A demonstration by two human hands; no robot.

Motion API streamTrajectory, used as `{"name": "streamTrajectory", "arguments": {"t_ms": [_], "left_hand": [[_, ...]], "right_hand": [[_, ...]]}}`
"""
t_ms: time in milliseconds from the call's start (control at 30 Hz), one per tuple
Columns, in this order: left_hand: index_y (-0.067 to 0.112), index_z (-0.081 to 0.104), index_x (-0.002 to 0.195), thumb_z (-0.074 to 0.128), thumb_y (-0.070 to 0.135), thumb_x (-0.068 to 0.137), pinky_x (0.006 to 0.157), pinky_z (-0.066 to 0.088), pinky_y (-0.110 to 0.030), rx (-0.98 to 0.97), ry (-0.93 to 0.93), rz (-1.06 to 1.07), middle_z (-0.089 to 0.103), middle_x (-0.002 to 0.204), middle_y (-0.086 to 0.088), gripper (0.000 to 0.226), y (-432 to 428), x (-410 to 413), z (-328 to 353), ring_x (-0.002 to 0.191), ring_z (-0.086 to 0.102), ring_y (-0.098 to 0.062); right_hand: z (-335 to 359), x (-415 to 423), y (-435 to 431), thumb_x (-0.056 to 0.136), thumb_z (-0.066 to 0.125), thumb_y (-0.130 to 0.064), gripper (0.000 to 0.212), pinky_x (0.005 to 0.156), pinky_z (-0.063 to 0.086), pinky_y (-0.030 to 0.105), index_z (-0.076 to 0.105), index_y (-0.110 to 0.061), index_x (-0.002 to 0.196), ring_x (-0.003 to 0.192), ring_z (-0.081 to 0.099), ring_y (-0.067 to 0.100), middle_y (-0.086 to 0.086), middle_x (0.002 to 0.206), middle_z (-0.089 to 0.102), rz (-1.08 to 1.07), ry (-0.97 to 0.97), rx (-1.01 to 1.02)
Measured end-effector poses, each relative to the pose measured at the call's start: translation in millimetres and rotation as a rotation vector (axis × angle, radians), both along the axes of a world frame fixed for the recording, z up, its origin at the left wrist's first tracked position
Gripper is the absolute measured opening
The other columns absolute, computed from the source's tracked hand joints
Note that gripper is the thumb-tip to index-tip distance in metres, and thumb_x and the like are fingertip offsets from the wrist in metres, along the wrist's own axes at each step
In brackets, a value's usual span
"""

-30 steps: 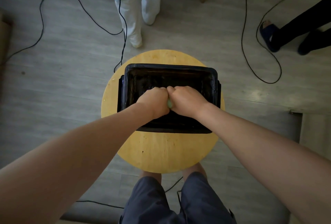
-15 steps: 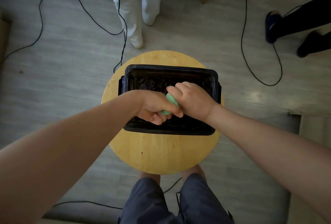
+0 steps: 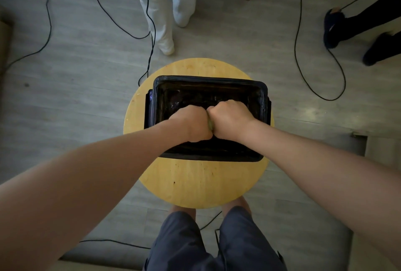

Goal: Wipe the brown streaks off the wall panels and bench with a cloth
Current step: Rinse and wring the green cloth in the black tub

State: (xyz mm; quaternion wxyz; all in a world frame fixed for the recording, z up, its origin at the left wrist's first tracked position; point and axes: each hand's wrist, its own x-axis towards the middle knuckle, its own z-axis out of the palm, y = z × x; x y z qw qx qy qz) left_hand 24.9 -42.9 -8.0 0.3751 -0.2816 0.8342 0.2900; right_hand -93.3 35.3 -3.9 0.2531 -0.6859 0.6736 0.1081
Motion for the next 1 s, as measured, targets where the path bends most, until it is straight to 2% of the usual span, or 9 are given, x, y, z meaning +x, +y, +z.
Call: {"name": "streamTrajectory", "arguments": {"t_ms": [100, 200, 267, 400, 500, 633, 733, 867, 1000], "left_hand": [[0.018, 0.066, 0.086, 0.062, 0.037, 0.084, 0.054, 0.044, -0.030, 0.016, 0.036, 0.165, 0.063, 0.076, 0.000, 0.019, 3, 4, -12, 0.067, 0.061, -0.019], [0.011, 0.059, 0.082, 0.069, 0.024, 0.085, 0.047, 0.036, -0.026, 0.478, -0.032, 0.485, 0.055, 0.065, 0.001, 0.017, -11, 6, -5, 0.051, 0.047, -0.015], [0.014, 0.054, 0.083, 0.068, 0.013, 0.088, 0.043, 0.024, -0.023, 0.823, -0.134, 0.721, 0.043, 0.061, 0.001, 0.015, -22, 9, 7, 0.048, 0.030, -0.011], [0.015, 0.056, 0.081, 0.063, 0.015, 0.094, 0.037, 0.020, -0.016, 1.098, -0.202, 0.718, 0.035, 0.061, 0.004, 0.015, -28, 16, 22, 0.045, 0.023, -0.005], [0.013, 0.059, 0.090, 0.066, 0.018, 0.096, 0.039, 0.027, -0.015, 1.111, -0.202, 0.630, 0.039, 0.064, 0.004, 0.011, -28, 15, 32, 0.050, 0.027, -0.006], [0.017, 0.056, 0.089, 0.073, 0.014, 0.094, 0.045, 0.031, -0.017, 1.164, -0.211, 0.581, 0.041, 0.069, 0.002, 0.018, -36, 16, 43, 0.056, 0.030, -0.008], [0.015, 0.052, 0.081, 0.071, 0.013, 0.092, 0.045, 0.026, -0.022, 0.894, -0.163, 0.426, 0.043, 0.063, 0.000, 0.022, -37, 11, 50, 0.051, 0.031, -0.011], [0.012, 0.058, 0.069, 0.067, 0.028, 0.090, 0.049, 0.041, -0.028, 0.343, -0.038, 0.020, 0.055, 0.057, -0.003, 0.027, -30, 1, 50, 0.045, 0.050, -0.019], [0.014, 0.068, 0.085, 0.061, 0.039, 0.092, 0.058, 0.051, -0.034, 0.080, 0.062, -0.163, 0.066, 0.076, -0.003, 0.027, -23, 4, 36, 0.068, 0.064, -0.022]], "right_hand": [[-9, -1, 1, 0.092, 0.057, -0.016, 0.019, 0.061, 0.039, 0.038, 0.061, -0.011, 0.110, 0.089, 0.068, 0.037, 0.010, 0.096, 0.070, 0.028, 0.035, -0.036], [-17, -11, 11, 0.086, 0.069, -0.016, 0.023, 0.049, 0.038, 0.036, 0.056, -0.008, 0.104, 0.076, 0.065, 0.034, 0.010, 0.088, 0.063, 0.026, -0.057, -0.255], [-19, -13, 22, 0.082, 0.080, -0.023, 0.044, 0.043, 0.039, 0.034, 0.055, -0.006, 0.115, 0.075, 0.060, 0.028, 0.010, 0.093, 0.058, 0.011, -0.173, -0.381], [-5, -12, 31, 0.084, 0.079, -0.030, 0.070, 0.046, 0.045, 0.036, 0.043, -0.007, 0.139, 0.080, 0.057, 0.024, 0.011, 0.101, 0.056, -0.032, -0.261, -0.481], [9, -7, 28, 0.077, 0.082, -0.025, 0.043, 0.038, 0.043, 0.034, 0.059, -0.003, 0.106, 0.064, 0.059, 0.028, 0.010, 0.083, 0.058, -0.018, -0.181, -0.492], [30, -4, 19, 0.065, 0.085, -0.007, 0.035, 0.039, 0.023, 0.023, 0.050, -0.009, 0.070, 0.036, 0.044, 0.025, 0.004, 0.054, 0.048, 0.002, -0.055, -0.430], [45, 0, 13, 0.074, 0.076, -0.014, 0.022, 0.043, 0.024, 0.025, 0.054, -0.011, 0.076, 0.041, 0.043, 0.027, 0.003, 0.055, 0.051, 0.028, 0.063, -0.302], [60, 13, 5, 0.091, 0.062, -0.020, 0.017, 0.059, 0.040, 0.034, 0.067, -0.012, 0.106, 0.077, 0.066, 0.033, 0.007, 0.084, 0.066, -0.082, 0.131, -0.028], [53, 23, -2, 0.091, 0.065, -0.021, 0.014, 0.059, 0.043, 0.035, 0.071, -0.015, 0.101, 0.074, 0.060, 0.031, 0.004, 0.080, 0.057, -0.211, 0.099, 0.077]]}}
